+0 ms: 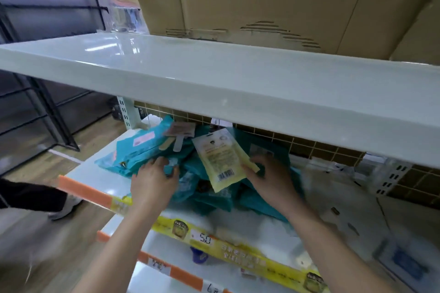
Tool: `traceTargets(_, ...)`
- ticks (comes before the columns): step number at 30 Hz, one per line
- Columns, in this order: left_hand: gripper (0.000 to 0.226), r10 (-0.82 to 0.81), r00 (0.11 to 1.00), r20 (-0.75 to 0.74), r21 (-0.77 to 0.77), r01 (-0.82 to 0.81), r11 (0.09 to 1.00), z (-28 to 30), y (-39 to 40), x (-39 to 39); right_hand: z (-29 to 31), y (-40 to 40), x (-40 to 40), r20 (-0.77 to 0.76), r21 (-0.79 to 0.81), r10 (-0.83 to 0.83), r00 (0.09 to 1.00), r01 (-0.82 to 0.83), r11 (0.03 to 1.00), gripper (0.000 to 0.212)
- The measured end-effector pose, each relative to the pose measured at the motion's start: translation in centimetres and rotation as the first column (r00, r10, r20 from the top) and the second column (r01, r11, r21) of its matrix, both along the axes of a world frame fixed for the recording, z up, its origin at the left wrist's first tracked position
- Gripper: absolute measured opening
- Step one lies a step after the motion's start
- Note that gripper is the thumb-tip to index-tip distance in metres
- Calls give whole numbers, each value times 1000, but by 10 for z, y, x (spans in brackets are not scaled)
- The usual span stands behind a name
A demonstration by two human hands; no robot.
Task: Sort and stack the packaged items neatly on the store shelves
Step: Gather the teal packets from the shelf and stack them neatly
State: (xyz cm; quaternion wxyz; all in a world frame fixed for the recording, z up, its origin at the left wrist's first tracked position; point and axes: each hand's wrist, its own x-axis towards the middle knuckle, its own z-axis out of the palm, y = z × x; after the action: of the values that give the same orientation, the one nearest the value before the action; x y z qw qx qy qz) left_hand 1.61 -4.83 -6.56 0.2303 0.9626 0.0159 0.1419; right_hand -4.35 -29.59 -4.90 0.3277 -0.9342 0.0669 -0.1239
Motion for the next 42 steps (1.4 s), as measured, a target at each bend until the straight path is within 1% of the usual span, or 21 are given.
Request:
traceTargets(1,37,-30,1000,1,34,30,999,-2,-1,11,-1,12,9,-18,-74,-6,1000,4,997,41)
traceTargets(4,44,-90,992,-86,187,104,977,-4,-4,39,-6,43,34,-119,-304,-68,991,28,952,59)
traceTargets(7,51,-135,988,-77,310,152,939,-8,-4,65,-17,63,47,-148,-311,-166,975,113,944,87)
traceTargets(9,59,-166,985,-38,314,169,934,-14,-2,82,-27,71,50,-210,-364,-231,950,143,920,100)
traceTargets(10,61,-177,984,-37,301,180,937,-18,-1,90,-29,76,50,-231,-396,-257,938,150,906,103)
traceTargets(12,61,-191,980,-57,291,200,936,-21,0,104,-29,84,49,-227,-445,-305,925,180,877,94)
traceTargets(15,57,-195,979,-63,317,205,926,-21,1,117,-24,91,43,-156,-549,-343,926,207,810,62)
traceTargets(17,51,-191,979,-67,347,203,916,-19,0,120,-22,91,39,-78,-601,-340,937,228,766,48)
traceTargets(21,37,-204,974,-99,387,227,894,-11,1,117,-15,86,30,-49,-609,-344,938,245,754,44)
traceTargets(22,36,-209,971,-116,385,238,892,-11,2,116,-14,84,28,-43,-606,-365,930,266,749,43)
traceTargets(24,32,-205,973,-109,370,231,900,-13,4,115,-9,79,22,29,-588,-418,908,354,727,44)
traceTargets(25,29,-210,973,-100,342,231,911,-15,5,114,-7,77,18,80,-568,-446,892,408,715,45)
traceTargets(27,23,-217,976,1,275,208,938,-21,9,111,2,74,10,129,-496,-525,841,513,700,43)
traceTargets(30,24,-223,969,103,206,198,958,-21,15,102,15,67,-5,97,-340,-622,777,613,713,35)
traceTargets(31,22,-223,965,136,182,197,963,-18,17,98,18,66,-10,87,-271,-632,770,629,729,33)
traceTargets(33,19,-212,964,163,103,197,975,-12,17,92,21,63,-19,54,-76,-638,768,640,765,30)
traceTargets(35,19,-187,968,167,-66,200,977,-10,17,86,15,56,-25,12,113,-644,765,639,761,23)
traceTargets(37,22,-197,973,118,-305,224,926,-7,14,72,5,48,-34,-44,247,-657,753,645,723,20)
traceTargets(39,26,-260,960,102,-511,275,814,-10,8,51,-6,45,-47,-94,382,-670,736,648,659,17)
traceTargets(41,33,-323,937,131,-644,328,691,-16,1,30,-11,48,-63,-114,512,-675,729,625,589,9)
traceTargets(42,34,-349,929,124,-691,334,642,-19,-3,20,-13,49,-71,-115,539,-671,733,613,578,5)
